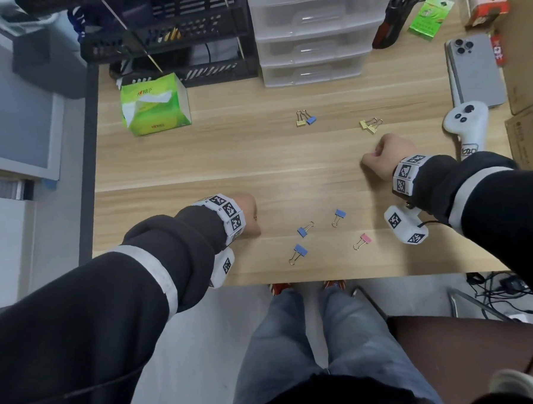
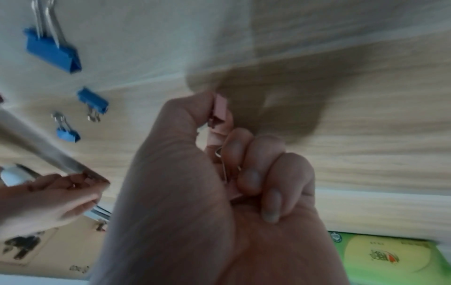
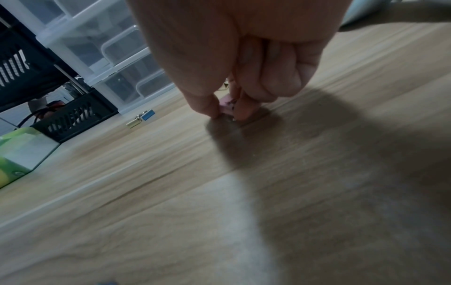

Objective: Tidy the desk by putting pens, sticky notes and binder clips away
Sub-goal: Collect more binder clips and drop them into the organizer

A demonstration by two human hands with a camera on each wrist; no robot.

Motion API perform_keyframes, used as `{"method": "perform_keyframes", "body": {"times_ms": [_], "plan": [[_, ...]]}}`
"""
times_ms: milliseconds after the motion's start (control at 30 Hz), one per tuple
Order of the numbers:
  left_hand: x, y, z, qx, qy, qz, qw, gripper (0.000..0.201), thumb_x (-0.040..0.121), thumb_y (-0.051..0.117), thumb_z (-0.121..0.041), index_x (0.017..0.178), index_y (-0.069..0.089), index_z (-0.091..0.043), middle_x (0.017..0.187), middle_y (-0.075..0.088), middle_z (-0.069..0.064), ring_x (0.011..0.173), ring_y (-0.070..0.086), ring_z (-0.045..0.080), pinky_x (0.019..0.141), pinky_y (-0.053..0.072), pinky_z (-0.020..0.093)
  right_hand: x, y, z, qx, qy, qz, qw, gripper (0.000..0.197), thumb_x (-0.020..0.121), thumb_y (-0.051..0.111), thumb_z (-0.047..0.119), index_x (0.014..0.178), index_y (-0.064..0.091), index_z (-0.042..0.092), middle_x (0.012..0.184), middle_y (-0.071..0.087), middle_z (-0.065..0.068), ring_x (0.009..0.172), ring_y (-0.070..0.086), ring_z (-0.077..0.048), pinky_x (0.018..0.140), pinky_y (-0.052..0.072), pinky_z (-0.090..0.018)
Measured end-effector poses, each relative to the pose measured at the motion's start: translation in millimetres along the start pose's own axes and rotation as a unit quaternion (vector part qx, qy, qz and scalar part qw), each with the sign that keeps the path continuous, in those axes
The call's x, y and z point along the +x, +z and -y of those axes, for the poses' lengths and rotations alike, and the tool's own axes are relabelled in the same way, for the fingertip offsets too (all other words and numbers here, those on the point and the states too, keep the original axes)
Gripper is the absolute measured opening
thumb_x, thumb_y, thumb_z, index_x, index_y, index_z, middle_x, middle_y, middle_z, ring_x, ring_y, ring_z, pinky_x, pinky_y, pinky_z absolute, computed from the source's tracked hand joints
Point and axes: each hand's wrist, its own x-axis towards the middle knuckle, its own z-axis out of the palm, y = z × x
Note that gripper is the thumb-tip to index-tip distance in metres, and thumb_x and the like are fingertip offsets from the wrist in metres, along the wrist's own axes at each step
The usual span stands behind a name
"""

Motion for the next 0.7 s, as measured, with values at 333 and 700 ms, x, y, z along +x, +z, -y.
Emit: {"method": "perform_keyframes", "body": {"times_ms": [333, 700], "plan": [[6, -32, -27, -0.093, 0.062, -0.044, 0.993, 0.013, 0.077, 0.065, -0.009, 0.088, 0.064, -0.015, 0.094, 0.069, 0.004, 0.082, 0.064, 0.026, 0.062, 0.048, 0.030, -13, -1, -6, 0.034, -0.019, 0.022, 0.999, 0.023, 0.084, 0.064, 0.034, 0.090, 0.056, 0.014, 0.085, 0.059, -0.005, 0.067, 0.048, -0.020, 0.051, 0.031, -0.027], [21, -40, -109, -0.071, 0.160, -0.028, 0.984, 0.019, 0.086, 0.055, -0.021, 0.093, 0.071, -0.014, 0.090, 0.070, 0.001, 0.086, 0.068, 0.026, 0.075, 0.055, 0.034, -28, -14, -36, 0.275, 0.027, 0.090, 0.957, 0.012, 0.089, 0.052, 0.016, 0.083, 0.062, 0.010, 0.071, 0.072, -0.012, 0.063, 0.062, -0.024, 0.054, 0.045, -0.028]]}}
